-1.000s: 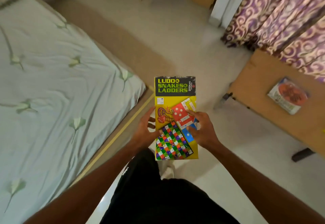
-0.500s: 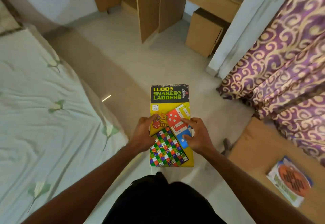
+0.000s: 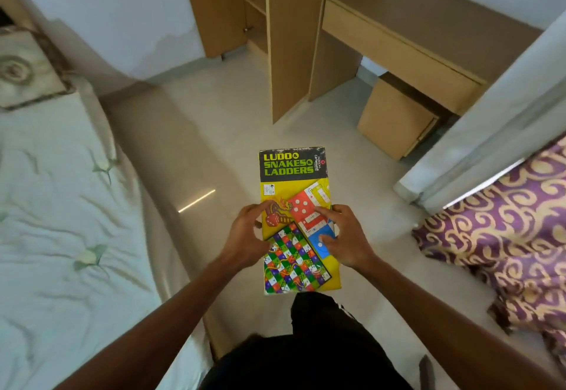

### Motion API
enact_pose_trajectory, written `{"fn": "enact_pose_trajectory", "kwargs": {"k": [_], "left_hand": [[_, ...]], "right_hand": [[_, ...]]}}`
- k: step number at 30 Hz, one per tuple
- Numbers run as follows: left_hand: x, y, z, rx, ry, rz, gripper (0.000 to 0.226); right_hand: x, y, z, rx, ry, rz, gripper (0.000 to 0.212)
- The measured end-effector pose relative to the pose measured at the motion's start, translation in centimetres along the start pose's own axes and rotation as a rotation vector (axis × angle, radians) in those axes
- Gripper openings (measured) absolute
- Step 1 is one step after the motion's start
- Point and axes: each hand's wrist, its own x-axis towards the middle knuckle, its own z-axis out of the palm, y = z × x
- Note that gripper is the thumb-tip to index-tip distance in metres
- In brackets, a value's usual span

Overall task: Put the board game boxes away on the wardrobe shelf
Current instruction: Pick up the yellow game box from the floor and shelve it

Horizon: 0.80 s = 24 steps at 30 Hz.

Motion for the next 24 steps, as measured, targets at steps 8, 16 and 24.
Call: {"fn": "enact_pose_trajectory", "kwargs": {"k": [8,16,24], "left_hand": [[15.4,0.4,-6.3,-0.094,0.184,-0.144,0.083],[31.4,-4.9,-15.9,-0.187,0.340,-0.227,0.082],[47.9,-8.4,-29.8,-0.161,0.349,-0.238,0.082]], "right_hand": [[20.4,-5.2,-3.1,0.022,-0.130,-0.126,0.065],[42.3,-12.6,0.7,0.016,-0.220,-0.230,0.064],[61.3,-22.8,3.5,0.081,-0.201,-0.220,0.064]]}}
